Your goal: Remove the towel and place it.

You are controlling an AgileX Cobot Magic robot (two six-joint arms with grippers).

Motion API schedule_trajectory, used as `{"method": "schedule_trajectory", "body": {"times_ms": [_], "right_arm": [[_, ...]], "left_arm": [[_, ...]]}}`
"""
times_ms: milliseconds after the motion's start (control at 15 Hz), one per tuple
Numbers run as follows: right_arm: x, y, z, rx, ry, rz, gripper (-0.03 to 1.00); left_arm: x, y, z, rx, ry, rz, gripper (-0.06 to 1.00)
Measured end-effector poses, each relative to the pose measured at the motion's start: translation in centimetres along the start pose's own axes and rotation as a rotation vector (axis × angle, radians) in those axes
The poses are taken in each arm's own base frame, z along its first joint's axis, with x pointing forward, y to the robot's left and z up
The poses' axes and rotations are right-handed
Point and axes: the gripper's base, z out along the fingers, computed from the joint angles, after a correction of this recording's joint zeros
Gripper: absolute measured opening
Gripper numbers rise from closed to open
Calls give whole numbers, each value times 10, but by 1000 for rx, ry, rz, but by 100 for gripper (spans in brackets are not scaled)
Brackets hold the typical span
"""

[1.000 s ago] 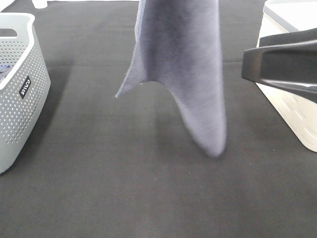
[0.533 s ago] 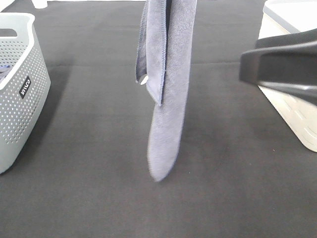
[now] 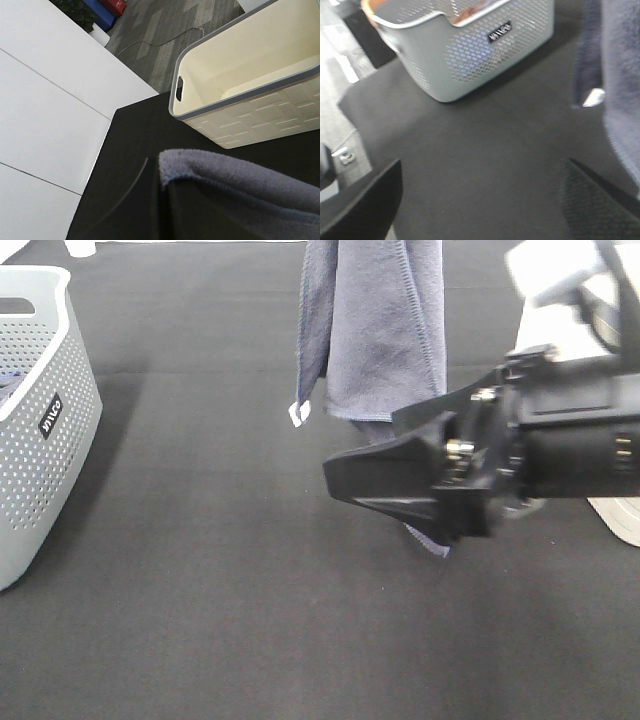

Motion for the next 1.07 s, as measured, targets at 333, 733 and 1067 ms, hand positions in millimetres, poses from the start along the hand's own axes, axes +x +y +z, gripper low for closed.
{"method": "schedule_trajectory", "body": {"times_ms": [333,733,1067], "right_arm": [[-4,-4,2,44,-10,0,80],[-14,-8,3,74,-34,-45,80],[-17,-17,21,74,-1,-41,78]], "left_arm": [[1,-3,0,35,19,1,0],[1,-3,0,36,20,1,0],[1,-3,0,37,20,0,0]]}}
